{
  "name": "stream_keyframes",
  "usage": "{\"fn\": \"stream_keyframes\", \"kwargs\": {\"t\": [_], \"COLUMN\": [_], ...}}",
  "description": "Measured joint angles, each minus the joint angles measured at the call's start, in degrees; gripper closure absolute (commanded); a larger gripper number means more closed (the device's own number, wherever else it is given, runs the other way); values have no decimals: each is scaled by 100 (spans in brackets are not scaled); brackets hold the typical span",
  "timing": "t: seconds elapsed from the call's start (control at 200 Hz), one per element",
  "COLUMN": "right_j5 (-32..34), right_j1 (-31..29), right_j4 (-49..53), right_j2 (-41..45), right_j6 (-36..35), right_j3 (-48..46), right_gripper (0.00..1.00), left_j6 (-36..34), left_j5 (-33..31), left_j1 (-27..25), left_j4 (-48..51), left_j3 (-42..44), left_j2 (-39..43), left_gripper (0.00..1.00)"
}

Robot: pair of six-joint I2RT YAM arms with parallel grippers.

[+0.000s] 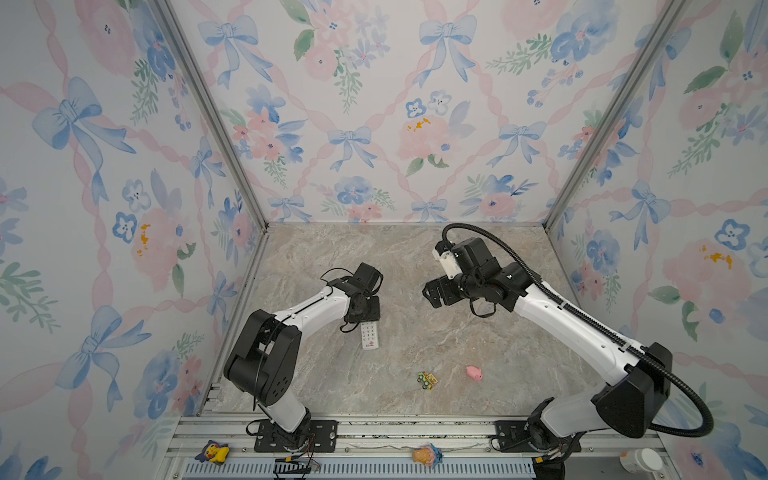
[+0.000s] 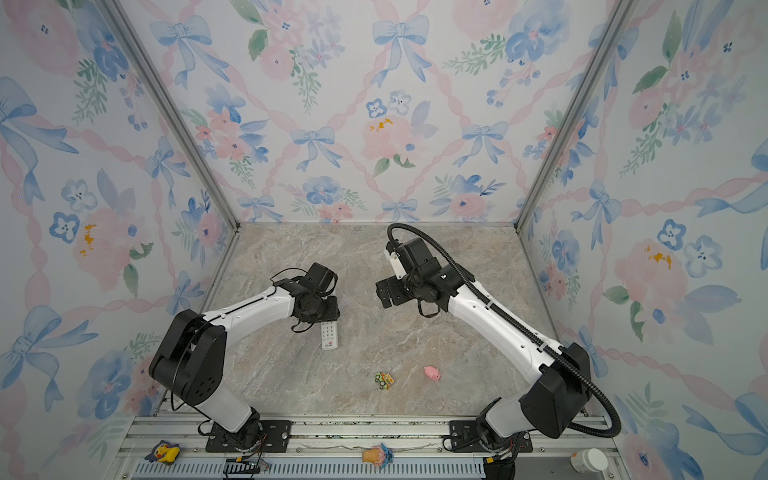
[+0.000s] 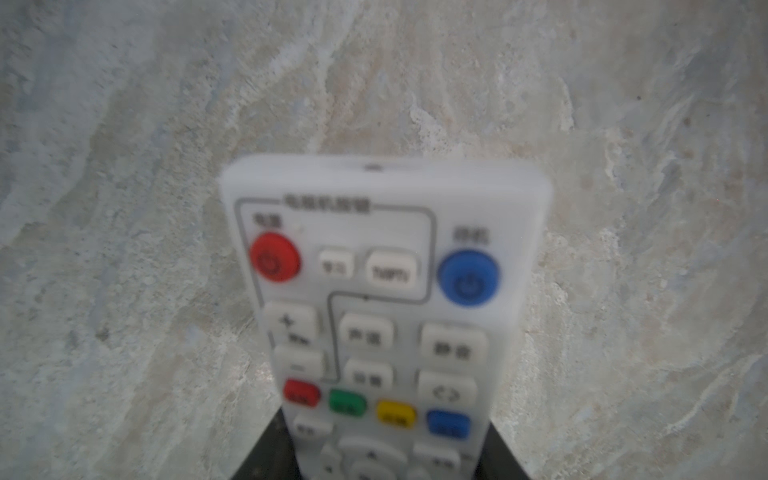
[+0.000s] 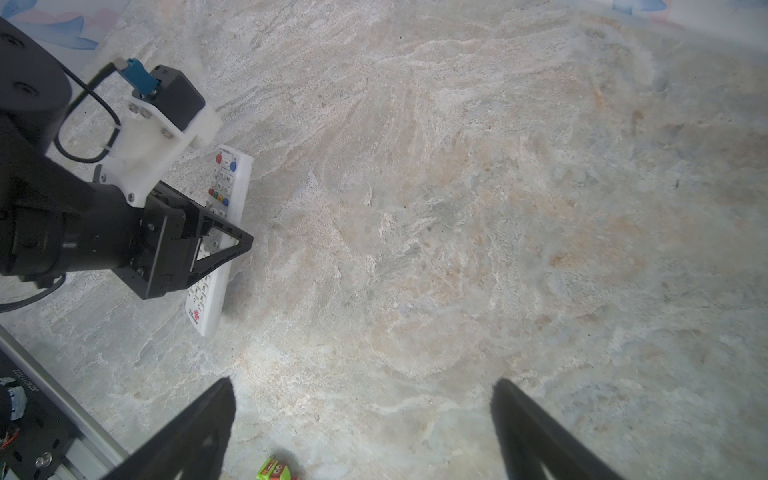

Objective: Load the batteries into the remote control
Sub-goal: 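Lower the remote onto the table with the left gripper and open it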

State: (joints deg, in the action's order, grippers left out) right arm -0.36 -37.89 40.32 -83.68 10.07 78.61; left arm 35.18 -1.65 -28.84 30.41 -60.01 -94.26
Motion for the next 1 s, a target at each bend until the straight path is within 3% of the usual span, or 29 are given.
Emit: {"fn": "stream_keyframes", "kwargs": {"t": [1.005], "right_j5": [-74], "right_j1": [81], "right_j4": [-48], "right_j2": [-4], "right_j6": [2], "right_j3": [-26], "right_gripper": [3], "left_j6": [-46], "left_j5": [-55], "left_j1": [-197], "left_j4": [-7], "left_j3": [-31], "left_j2": [-638], "left_gripper": [99]}}
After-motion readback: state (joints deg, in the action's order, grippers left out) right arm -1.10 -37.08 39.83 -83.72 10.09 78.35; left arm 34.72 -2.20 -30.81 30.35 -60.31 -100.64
